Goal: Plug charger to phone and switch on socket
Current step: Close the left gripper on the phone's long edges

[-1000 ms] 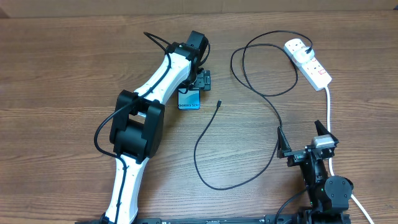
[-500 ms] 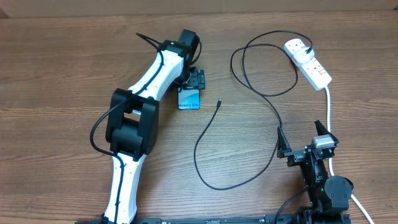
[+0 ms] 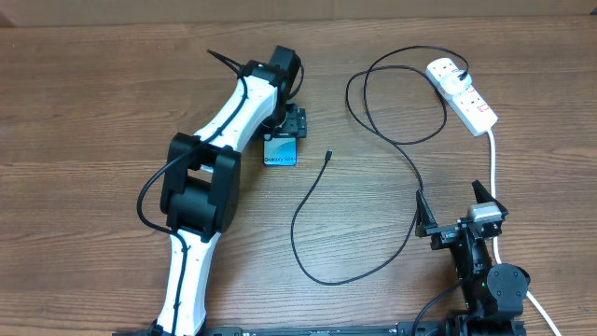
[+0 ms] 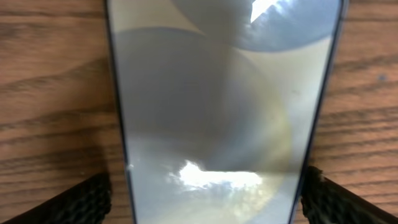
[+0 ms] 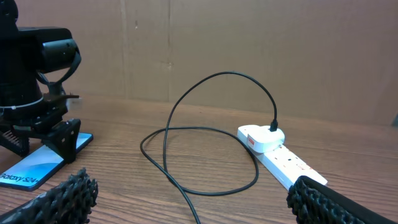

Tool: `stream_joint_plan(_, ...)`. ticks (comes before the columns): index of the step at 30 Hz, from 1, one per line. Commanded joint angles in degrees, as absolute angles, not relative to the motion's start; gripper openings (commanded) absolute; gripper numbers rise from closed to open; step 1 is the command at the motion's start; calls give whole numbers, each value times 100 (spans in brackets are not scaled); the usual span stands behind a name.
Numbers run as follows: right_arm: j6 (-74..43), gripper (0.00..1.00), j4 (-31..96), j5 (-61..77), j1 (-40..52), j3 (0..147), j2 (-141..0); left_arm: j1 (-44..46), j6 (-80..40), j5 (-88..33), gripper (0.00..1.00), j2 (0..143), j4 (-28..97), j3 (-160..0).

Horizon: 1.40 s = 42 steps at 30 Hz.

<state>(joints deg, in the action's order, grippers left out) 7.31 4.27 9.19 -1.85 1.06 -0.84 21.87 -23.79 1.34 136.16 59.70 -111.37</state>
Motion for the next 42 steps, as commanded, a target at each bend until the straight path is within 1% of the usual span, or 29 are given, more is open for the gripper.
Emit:
stream_joint_plan(1, 735, 100, 403, 928, -211, 49, -16, 2357, -2331, 303, 87, 13865, 6001, -11131)
stream_joint_plan(10, 735, 100, 403, 928, -211, 49, -16, 2390, -2469, 355, 88, 13865, 5988, -11131)
stream_joint_plan(14, 735, 100, 403, 928, -211, 49, -16, 2357, -2471, 357, 85, 13867, 5994, -11131)
stream_joint_plan(20, 735, 100, 403, 928, -211, 49, -16, 2303, -2683, 357, 85, 13867, 5951, -11131)
stream_joint_plan(22, 735, 100, 403, 928, -211, 49, -16, 2290, -2727, 360, 86, 13867, 5933, -11131)
stream_joint_plan(25, 735, 100, 403, 928, -211, 49, -16, 2279, -2729, 364, 94, 13867, 5929, -11131)
stream_joint_plan(31, 735, 100, 403, 928, -211, 49, -16, 2274, -2753, 403, 92, 13885, 5927, -11131)
stream_joint_plan(34, 735, 100, 403, 928, -211, 49, -16, 2272, -2749, 405, 87, 13909, 5935, -11131)
stream_joint_plan(36, 735, 100, 403, 928, -211, 49, -16, 2270, -2749, 408, 87, 13917, 5935, -11128)
stream_joint_plan(39, 735, 100, 403, 928, -211, 49, -16, 2261, -2746, 408, 82, 13920, 5935, -11128)
stream_joint_plan(42, 735, 100, 403, 928, -211, 49, -16, 2261, -2744, 454, 81, 13920, 5935, -11128)
